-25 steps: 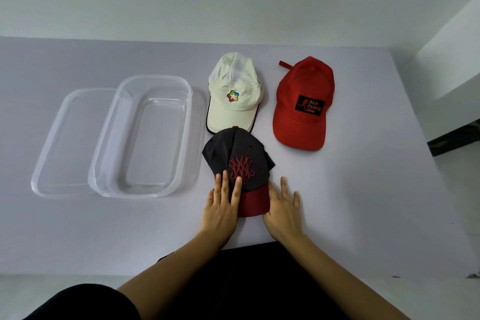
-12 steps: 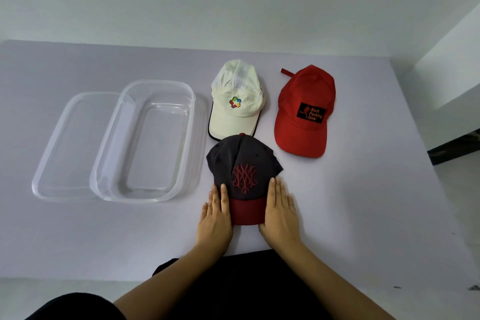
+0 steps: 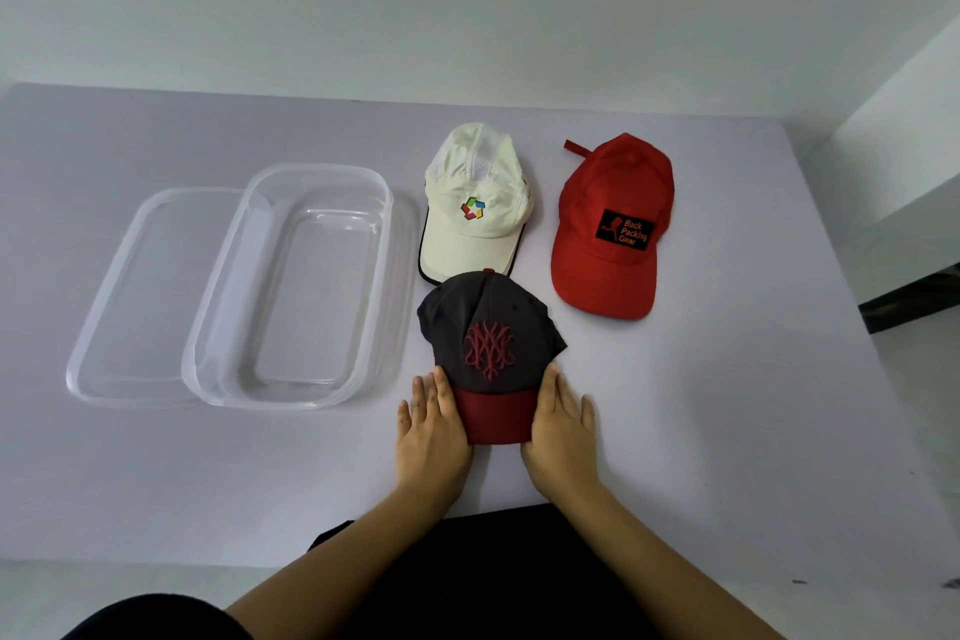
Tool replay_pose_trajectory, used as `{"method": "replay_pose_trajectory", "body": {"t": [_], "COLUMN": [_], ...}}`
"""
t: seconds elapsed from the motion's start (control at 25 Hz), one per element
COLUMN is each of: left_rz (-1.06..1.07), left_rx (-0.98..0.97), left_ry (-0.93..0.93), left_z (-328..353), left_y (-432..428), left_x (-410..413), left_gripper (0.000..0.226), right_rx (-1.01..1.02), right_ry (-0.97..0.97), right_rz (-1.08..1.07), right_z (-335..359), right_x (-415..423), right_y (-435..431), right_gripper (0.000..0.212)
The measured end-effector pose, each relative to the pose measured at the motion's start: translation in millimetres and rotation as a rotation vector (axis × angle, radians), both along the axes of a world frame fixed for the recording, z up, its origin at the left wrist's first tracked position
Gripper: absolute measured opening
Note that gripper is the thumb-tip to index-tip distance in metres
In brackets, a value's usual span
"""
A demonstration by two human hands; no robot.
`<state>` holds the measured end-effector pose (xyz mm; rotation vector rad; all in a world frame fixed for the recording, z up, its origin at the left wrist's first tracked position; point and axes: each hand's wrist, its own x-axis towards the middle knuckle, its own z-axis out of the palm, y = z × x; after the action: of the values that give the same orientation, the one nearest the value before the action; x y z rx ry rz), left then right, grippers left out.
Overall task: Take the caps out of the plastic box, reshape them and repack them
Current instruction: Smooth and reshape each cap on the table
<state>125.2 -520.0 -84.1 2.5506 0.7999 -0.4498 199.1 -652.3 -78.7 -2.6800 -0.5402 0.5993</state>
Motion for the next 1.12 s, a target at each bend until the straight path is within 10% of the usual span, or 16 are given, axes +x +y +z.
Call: {"method": "replay_pose_trajectory", "body": {"t": [0.2, 0.6, 1.12], "left_rz": [0.018, -0.107, -0.115], "left_rx": [-0.386, -0.112, -0.026], "left_ry": [-0.197, -0.191, -0.190], "left_z": [3.6, 6.9, 10.1], "left_y": [1.2, -4.4, -1.9], "left_x": [6.9, -4.7, -5.3], "left_gripper": [0.070, 0.069, 0.062], "right_rx": [0.217, 0.140, 0.547], "right_ry": [0.279, -0.029, 0.390], "right_rz": [-0.077, 0.058, 0.084], "right_z": [-6.2, 3.9, -2.1], "right_x": [-3.2, -5.7, -5.9], "right_y": [2.7, -2.3, 12.7], "right_gripper": [0.075, 0.091, 0.090]}}
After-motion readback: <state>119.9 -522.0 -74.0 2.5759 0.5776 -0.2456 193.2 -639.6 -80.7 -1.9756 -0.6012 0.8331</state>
